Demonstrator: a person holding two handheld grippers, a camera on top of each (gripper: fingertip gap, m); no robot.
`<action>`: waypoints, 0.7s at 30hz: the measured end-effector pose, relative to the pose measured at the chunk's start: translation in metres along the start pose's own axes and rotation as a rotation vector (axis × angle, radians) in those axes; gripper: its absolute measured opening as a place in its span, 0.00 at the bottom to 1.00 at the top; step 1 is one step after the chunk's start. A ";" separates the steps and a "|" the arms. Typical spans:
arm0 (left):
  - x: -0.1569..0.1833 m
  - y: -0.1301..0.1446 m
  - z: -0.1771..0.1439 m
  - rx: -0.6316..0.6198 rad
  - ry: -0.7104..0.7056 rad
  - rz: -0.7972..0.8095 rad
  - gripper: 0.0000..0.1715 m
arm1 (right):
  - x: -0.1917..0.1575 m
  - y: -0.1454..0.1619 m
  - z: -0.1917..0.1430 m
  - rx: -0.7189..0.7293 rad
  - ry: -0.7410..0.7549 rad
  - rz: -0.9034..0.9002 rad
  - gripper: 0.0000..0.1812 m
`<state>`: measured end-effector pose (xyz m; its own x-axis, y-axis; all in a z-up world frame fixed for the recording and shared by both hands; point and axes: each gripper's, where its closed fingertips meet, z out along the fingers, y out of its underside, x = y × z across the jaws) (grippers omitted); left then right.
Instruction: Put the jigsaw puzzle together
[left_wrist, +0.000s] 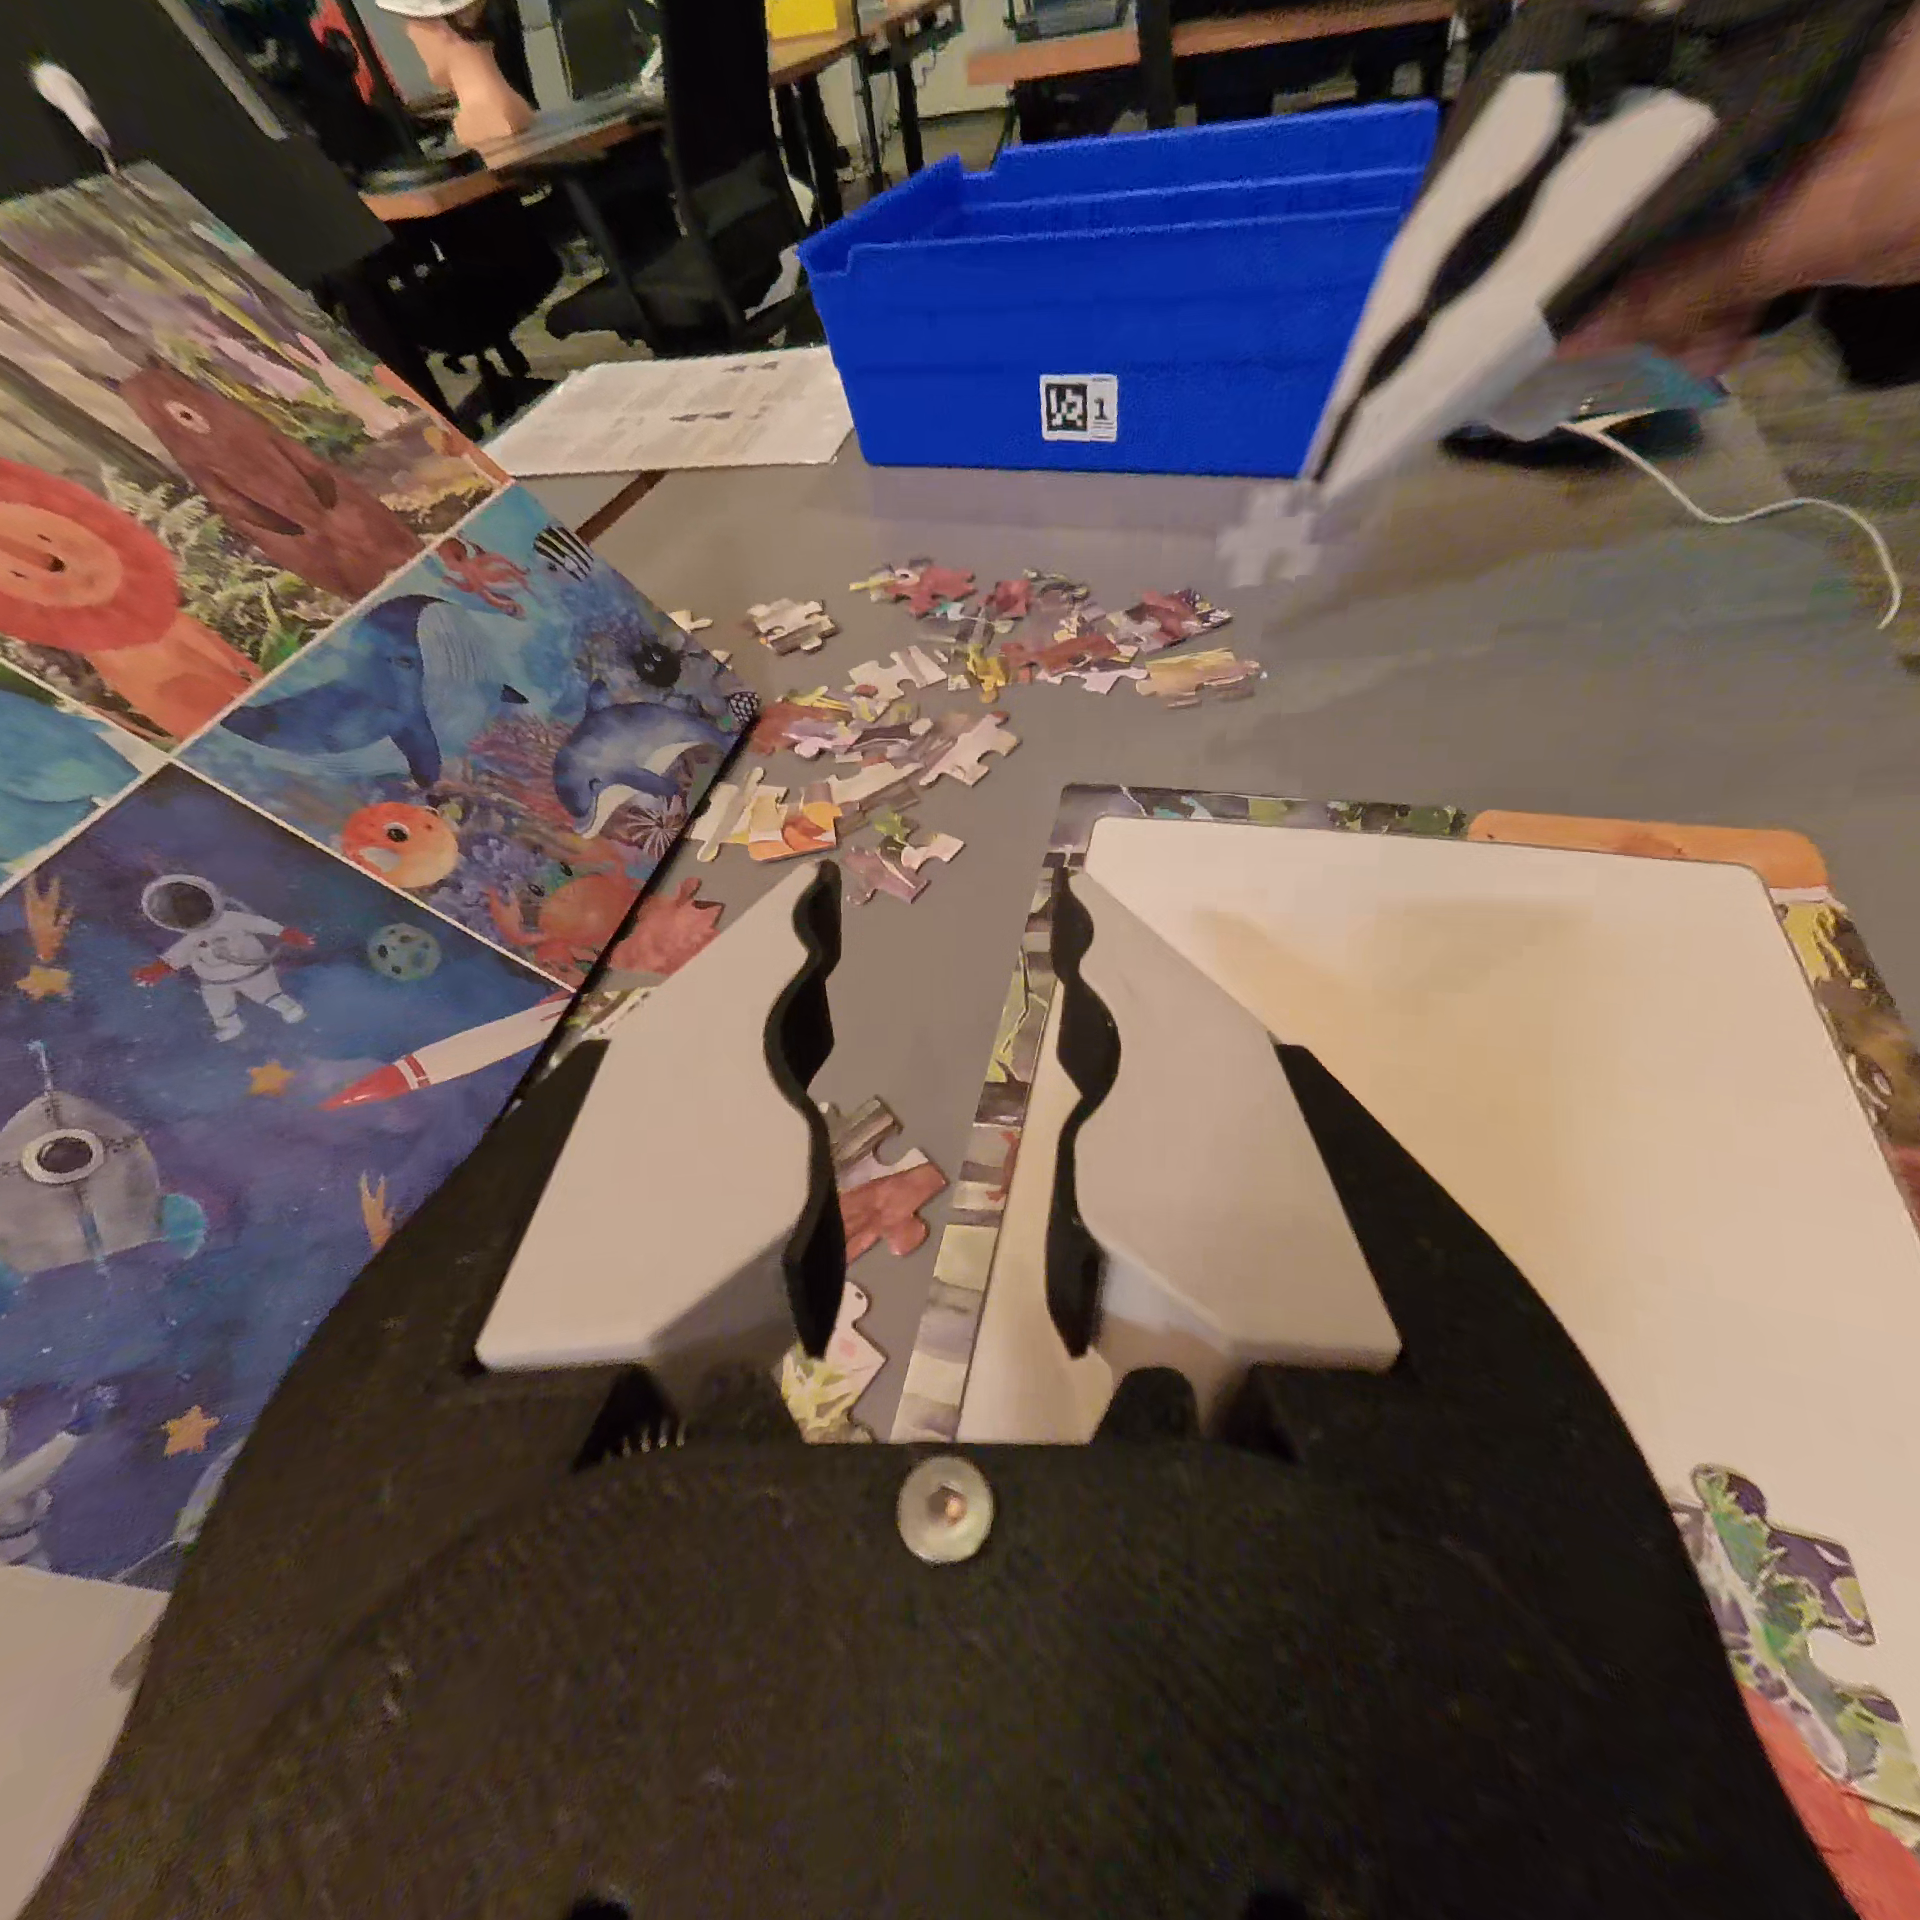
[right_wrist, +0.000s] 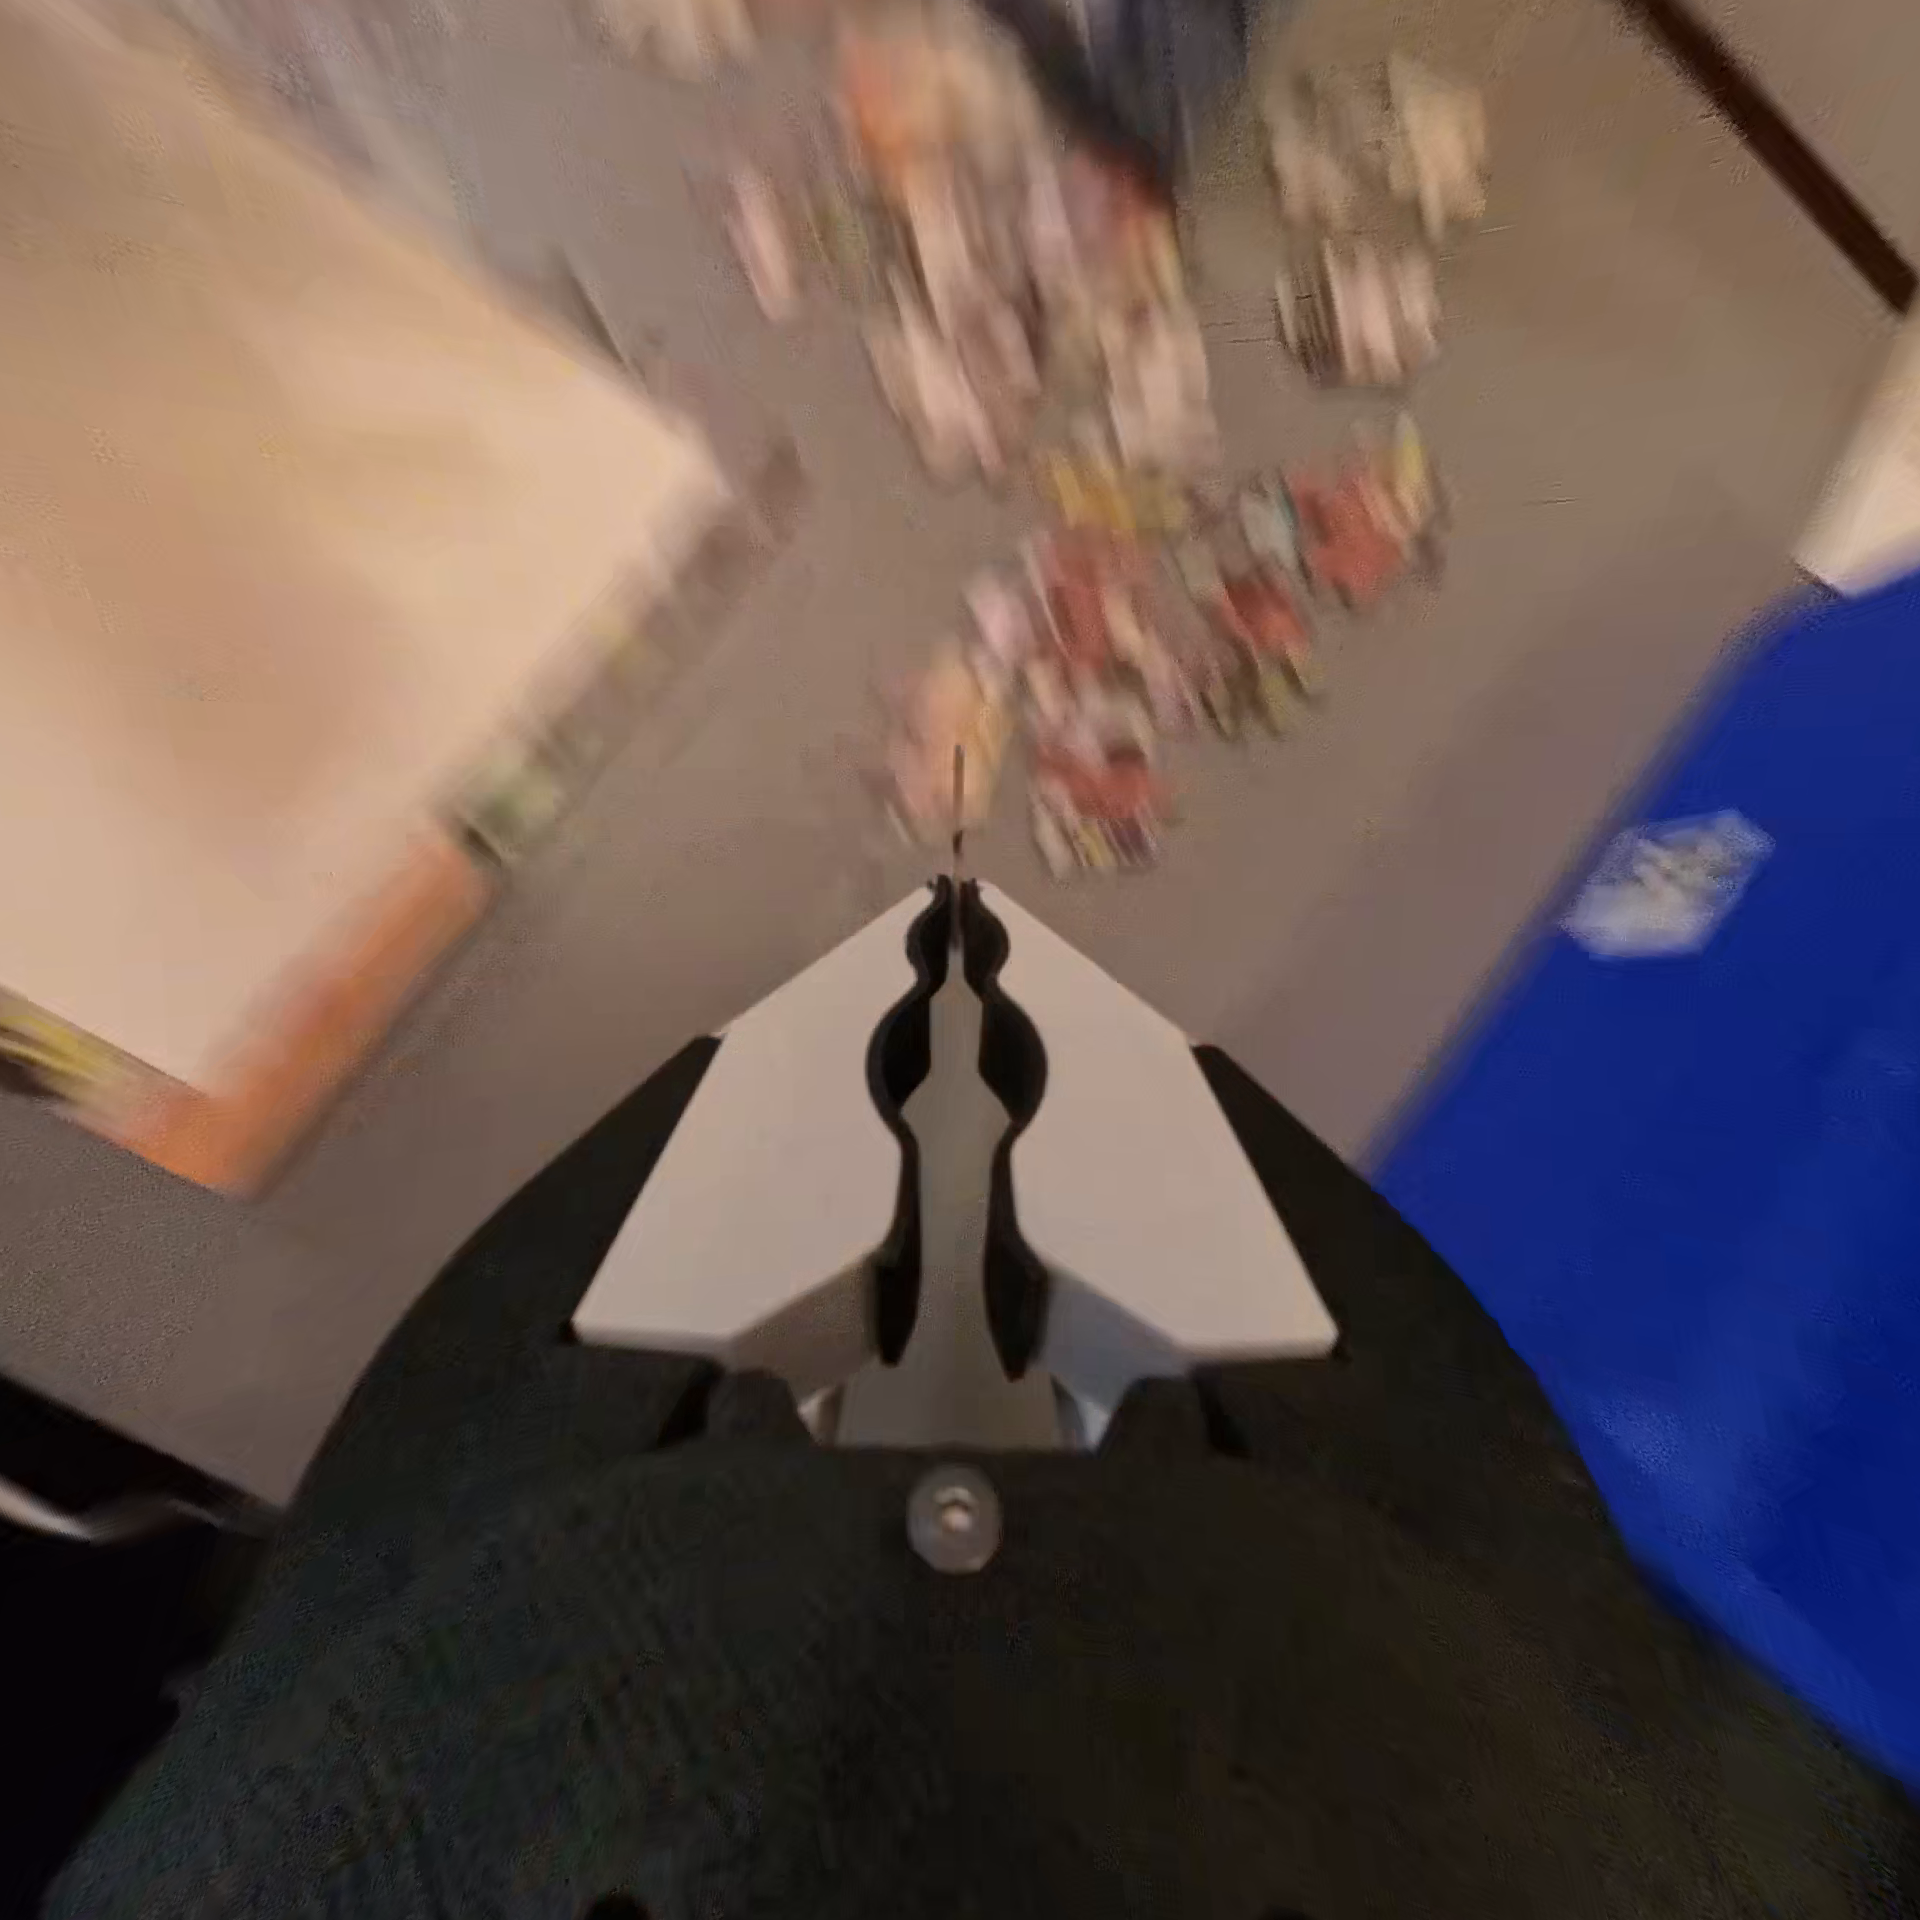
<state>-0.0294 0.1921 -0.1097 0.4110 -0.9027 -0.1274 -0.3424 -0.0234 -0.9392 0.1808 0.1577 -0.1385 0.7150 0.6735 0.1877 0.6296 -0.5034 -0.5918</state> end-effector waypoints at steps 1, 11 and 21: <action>0.001 0.001 0.001 0.002 0.003 -0.007 0.23 | 0.011 0.031 -0.006 -0.157 0.152 -0.114 0.00; -0.012 0.002 -0.002 0.014 -0.050 -0.033 0.20 | -0.018 0.062 0.003 -0.184 0.150 -0.007 0.16; -0.013 -0.001 -0.005 0.031 -0.067 -0.017 0.17 | -0.009 0.080 0.000 -0.008 -0.036 0.386 0.23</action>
<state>-0.0388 0.2018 -0.1051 0.4726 -0.8715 -0.1312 -0.3086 -0.0242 -0.9509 0.2247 0.1115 -0.1876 0.8889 0.4518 -0.0753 0.3183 -0.7276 -0.6077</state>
